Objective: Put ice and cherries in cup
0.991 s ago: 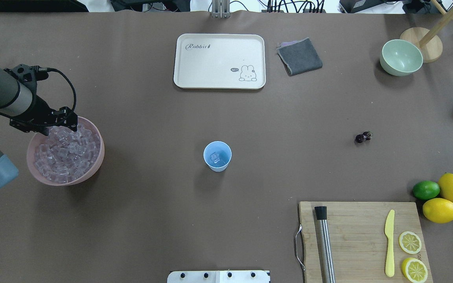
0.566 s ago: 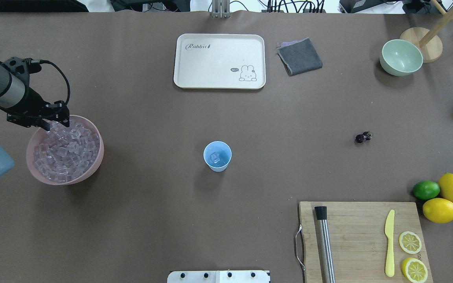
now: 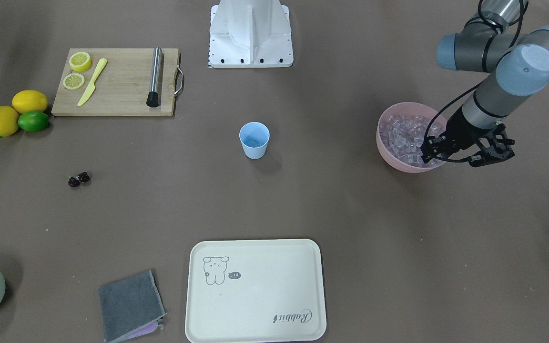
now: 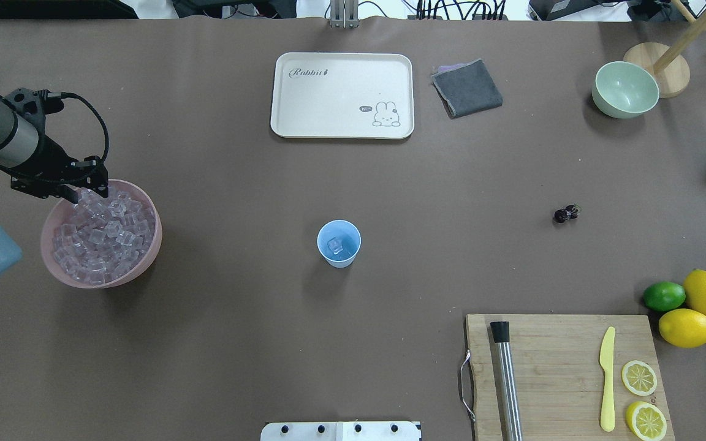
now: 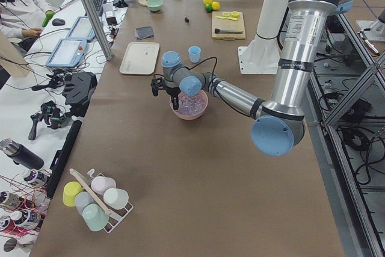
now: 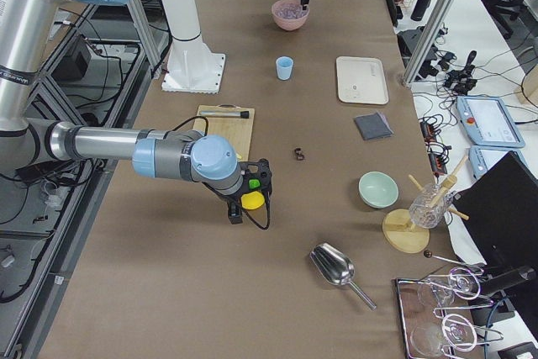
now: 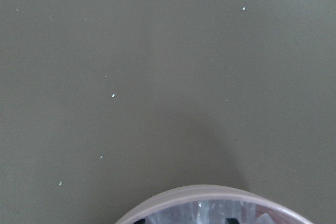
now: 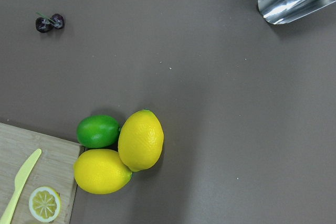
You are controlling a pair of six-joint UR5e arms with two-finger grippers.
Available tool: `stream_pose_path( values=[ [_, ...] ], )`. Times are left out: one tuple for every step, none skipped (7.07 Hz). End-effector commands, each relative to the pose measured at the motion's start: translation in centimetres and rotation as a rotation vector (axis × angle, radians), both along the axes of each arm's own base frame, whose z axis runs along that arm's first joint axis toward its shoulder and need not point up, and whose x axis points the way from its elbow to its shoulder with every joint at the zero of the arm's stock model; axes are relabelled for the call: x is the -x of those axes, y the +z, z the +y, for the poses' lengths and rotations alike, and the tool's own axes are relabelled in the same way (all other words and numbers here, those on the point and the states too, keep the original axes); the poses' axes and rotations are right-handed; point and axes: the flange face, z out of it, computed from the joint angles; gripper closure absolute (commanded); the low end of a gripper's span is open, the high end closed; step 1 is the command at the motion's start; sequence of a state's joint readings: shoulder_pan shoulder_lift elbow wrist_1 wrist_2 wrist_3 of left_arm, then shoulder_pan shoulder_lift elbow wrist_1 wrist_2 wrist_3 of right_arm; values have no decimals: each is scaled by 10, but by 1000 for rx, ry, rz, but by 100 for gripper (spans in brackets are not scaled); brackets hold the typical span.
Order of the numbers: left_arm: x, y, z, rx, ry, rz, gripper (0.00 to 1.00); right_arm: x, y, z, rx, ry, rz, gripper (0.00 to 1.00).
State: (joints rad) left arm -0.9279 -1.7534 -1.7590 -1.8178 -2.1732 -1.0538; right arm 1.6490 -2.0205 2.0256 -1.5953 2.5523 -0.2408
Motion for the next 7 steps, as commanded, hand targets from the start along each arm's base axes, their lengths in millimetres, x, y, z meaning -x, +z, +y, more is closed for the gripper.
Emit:
stream_pose_path(
  values=[
    [-1,2,0,5,-1,-3,71,0,2,2,5,0,-2,0],
    [0,3,1,6,-1,-4,99,0,2,3,8,0,-2,0],
    [1,0,2,3,-1,-1,100,1,4,5,12,0,-3,0],
    [3,-9,3,3,7,20,100,1,4,6,14,0,-4,0],
    [26,-24,-1,30,-6,49,100,2,4,6,16,1,-32,0],
    [34,-36,3,41,-10,52,100,2,5,6,19,1,-37,0],
    [28,-26,0,38,-18,17,100,2,6,6,22,1,-37,0]
  ],
)
